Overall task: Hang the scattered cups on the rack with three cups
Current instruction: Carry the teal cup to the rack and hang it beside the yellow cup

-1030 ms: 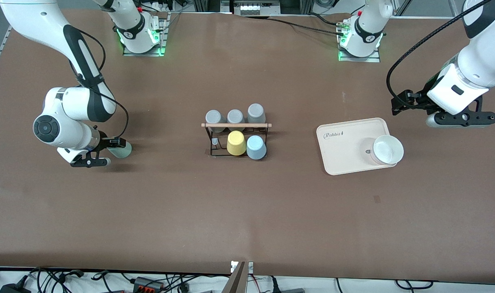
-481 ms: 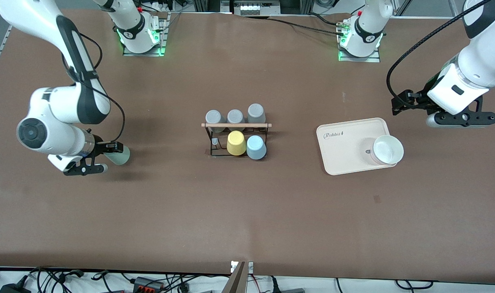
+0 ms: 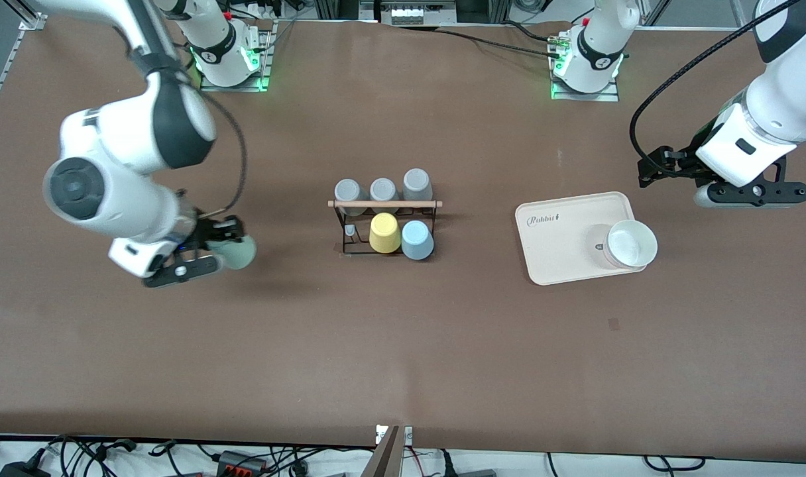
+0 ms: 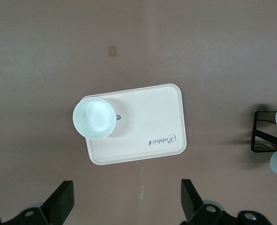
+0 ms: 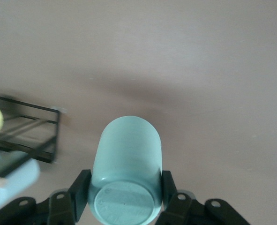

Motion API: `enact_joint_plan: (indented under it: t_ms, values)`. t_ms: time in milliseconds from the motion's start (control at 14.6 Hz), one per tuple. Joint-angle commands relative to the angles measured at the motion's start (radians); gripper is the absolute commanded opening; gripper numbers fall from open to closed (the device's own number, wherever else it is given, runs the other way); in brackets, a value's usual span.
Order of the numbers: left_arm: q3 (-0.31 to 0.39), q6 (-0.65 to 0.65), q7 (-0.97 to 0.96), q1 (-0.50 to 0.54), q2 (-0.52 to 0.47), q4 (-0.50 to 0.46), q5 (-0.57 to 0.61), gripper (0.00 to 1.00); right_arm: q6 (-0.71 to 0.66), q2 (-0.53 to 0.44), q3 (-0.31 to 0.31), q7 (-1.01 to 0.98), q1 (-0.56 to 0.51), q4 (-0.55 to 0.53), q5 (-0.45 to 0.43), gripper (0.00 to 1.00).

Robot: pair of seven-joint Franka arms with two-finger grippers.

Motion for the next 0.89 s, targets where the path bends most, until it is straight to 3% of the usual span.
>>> enact_joint_plan:
  t_ms: [0,343,824]
  values:
    - [0.003,-0.011,0.025,0.004,-0.003,0.011,-0.005,1.0,-0.023,0.039,-0.005,0.173,0.085,0.067,0.011,0.26]
    - [0.003,-0.011,0.027,0.007,-0.003,0.011,-0.008,1.0,0.015,0.055,-0.005,0.437,0.172,0.087,0.107,0.26]
    - [0.006,-0.012,0.027,0.009,-0.003,0.011,-0.009,1.0,0.059,0.139,-0.005,0.572,0.261,0.153,0.104,0.26]
